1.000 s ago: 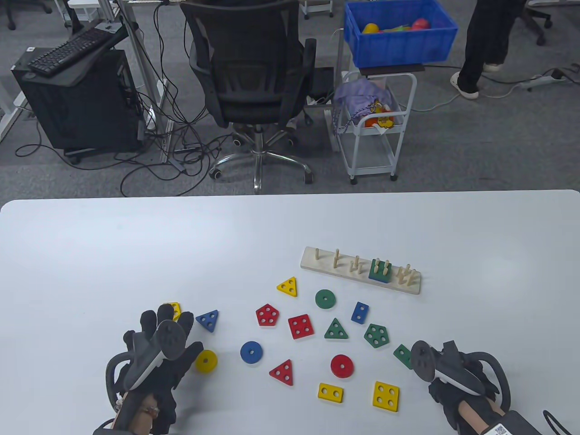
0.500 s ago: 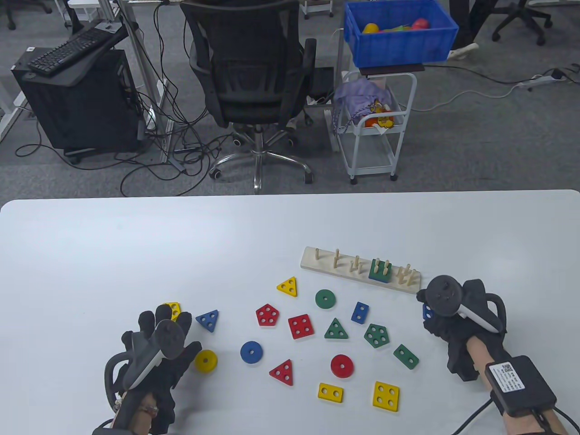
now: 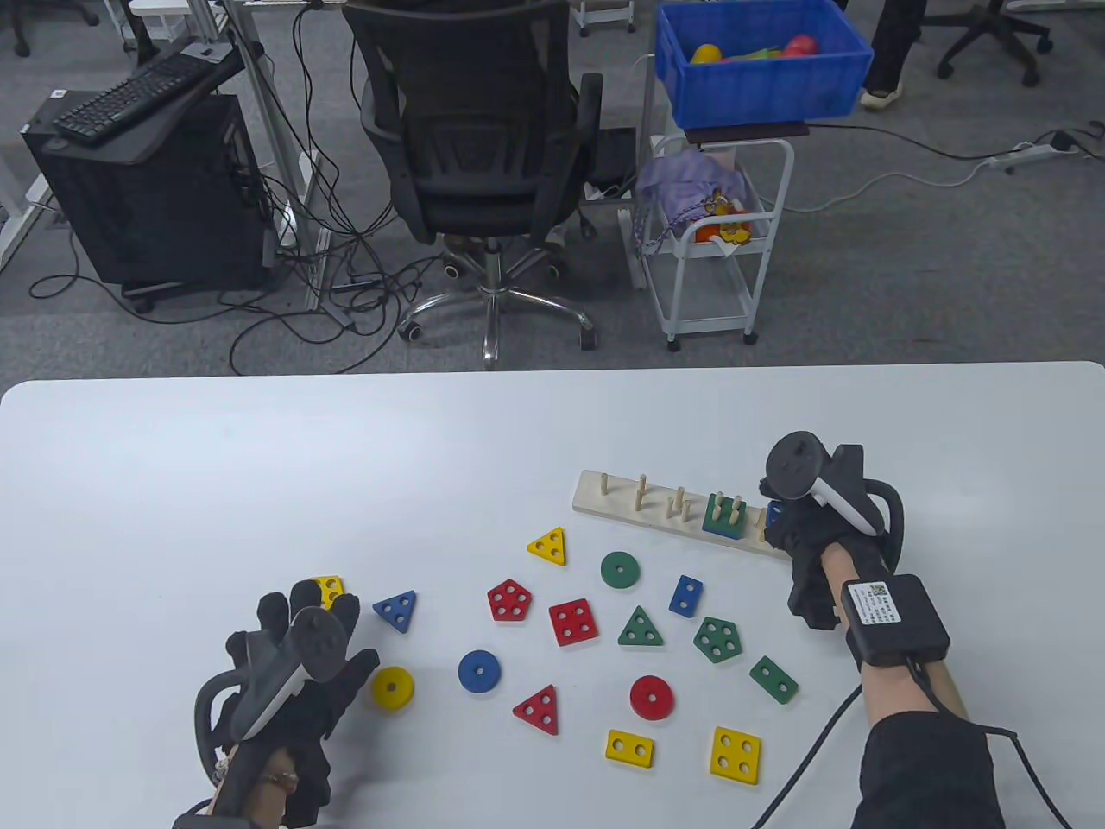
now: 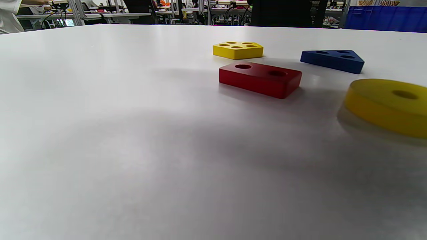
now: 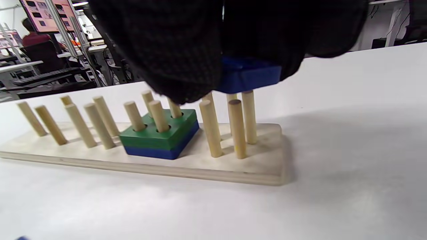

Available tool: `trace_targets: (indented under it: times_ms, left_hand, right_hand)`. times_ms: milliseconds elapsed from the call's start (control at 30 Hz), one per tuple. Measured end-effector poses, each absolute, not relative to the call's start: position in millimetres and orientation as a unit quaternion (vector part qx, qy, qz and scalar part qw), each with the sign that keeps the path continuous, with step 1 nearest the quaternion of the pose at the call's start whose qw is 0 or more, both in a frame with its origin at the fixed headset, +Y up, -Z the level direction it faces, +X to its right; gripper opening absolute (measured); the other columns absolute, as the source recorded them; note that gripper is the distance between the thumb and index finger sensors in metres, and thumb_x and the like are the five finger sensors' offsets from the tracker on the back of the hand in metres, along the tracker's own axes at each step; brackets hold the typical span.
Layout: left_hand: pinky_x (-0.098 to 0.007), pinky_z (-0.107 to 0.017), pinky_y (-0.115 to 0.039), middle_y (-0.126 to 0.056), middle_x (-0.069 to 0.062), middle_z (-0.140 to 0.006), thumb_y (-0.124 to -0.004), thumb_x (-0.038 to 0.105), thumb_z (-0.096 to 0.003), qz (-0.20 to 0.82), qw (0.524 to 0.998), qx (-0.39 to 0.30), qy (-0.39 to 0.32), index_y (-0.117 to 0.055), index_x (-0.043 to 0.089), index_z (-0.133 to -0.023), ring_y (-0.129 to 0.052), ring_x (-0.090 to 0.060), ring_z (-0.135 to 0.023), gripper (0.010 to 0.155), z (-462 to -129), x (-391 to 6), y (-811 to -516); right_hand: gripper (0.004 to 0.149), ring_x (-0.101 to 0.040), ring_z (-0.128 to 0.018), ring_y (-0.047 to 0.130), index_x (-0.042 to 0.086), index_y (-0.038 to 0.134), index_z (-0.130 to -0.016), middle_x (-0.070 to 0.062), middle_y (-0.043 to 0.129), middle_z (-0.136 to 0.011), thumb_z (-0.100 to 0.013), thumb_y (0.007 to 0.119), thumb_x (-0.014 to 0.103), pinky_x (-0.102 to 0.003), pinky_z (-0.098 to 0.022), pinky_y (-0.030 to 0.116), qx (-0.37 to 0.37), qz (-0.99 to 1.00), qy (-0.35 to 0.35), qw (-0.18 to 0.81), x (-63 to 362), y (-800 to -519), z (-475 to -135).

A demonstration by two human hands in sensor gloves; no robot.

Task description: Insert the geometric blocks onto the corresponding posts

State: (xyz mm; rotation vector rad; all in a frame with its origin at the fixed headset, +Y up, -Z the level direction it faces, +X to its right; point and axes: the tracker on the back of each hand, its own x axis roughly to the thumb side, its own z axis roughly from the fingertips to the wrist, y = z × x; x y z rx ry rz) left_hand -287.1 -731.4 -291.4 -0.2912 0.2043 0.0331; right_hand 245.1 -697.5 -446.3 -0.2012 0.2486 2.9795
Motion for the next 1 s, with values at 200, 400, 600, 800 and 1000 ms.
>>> trace_targets:
  times_ms: [200, 400, 600, 800, 1000]
  left_hand:
    - [-0.058, -0.083, -0.022, -0.008, 0.018, -0.120, -0.051, 0.075, -0.0339, 0.016, 0.984, -0.146, 0.104, -0.030, 0.059, -0.105, -0.012, -0.022, -0.116, 0.076, -292, -288, -731]
    - [-0.059, -0.083, -0.022, -0.008, 0.018, -0.120, -0.051, 0.075, -0.0340, 0.013, 0.983, -0.152, 0.103, -0.030, 0.058, -0.105, -0.012, -0.022, -0.116, 0.076, -292, -288, -732]
    - [-0.059, -0.083, -0.022, -0.009, 0.018, -0.120, -0.051, 0.075, -0.0341, 0.010, 0.982, -0.158, 0.102, -0.031, 0.058, -0.106, -0.013, -0.022, -0.116, 0.076, -292, -288, -732]
    - [-0.059, -0.083, -0.022, -0.009, 0.018, -0.120, -0.051, 0.075, -0.0341, 0.010, 0.982, -0.159, 0.102, -0.032, 0.058, -0.106, -0.013, -0.022, -0.116, 0.076, -292, -288, -733]
    - [-0.059, -0.083, -0.022, -0.009, 0.018, -0.120, -0.051, 0.075, -0.0342, 0.009, 0.982, -0.161, 0.102, -0.032, 0.058, -0.106, -0.013, -0.022, -0.116, 0.076, -293, -288, -733]
  right_hand:
    - [0.066, -0.040, -0.085, 0.082, 0.021, 0.070, -0.093, -0.014, 0.069, -0.100, -0.033, 0.097, 0.026, -0.062, -0.067, 0.069, -0.070, 0.993, 0.067, 0.072, 243, -706, -450]
    - [0.068, -0.038, -0.089, 0.076, 0.023, 0.066, -0.095, -0.010, 0.065, -0.103, -0.034, 0.097, 0.023, -0.063, -0.072, 0.063, -0.064, 0.994, 0.080, 0.045, 240, -711, -449]
    - [0.065, -0.038, -0.093, 0.072, 0.025, 0.066, -0.094, -0.008, 0.061, -0.104, -0.036, 0.095, 0.021, -0.066, -0.074, 0.056, -0.057, 0.994, 0.082, 0.047, 238, -711, -449]
    - [0.066, -0.037, -0.095, 0.069, 0.026, 0.064, -0.096, -0.007, 0.060, -0.105, -0.037, 0.094, 0.020, -0.067, -0.075, 0.052, -0.052, 0.993, 0.087, 0.054, 237, -713, -450]
    - [0.073, -0.039, -0.102, 0.059, 0.026, 0.056, -0.100, -0.007, 0.052, -0.110, -0.038, 0.094, 0.022, -0.071, -0.075, 0.045, -0.049, 0.993, 0.094, 0.057, 237, -713, -448]
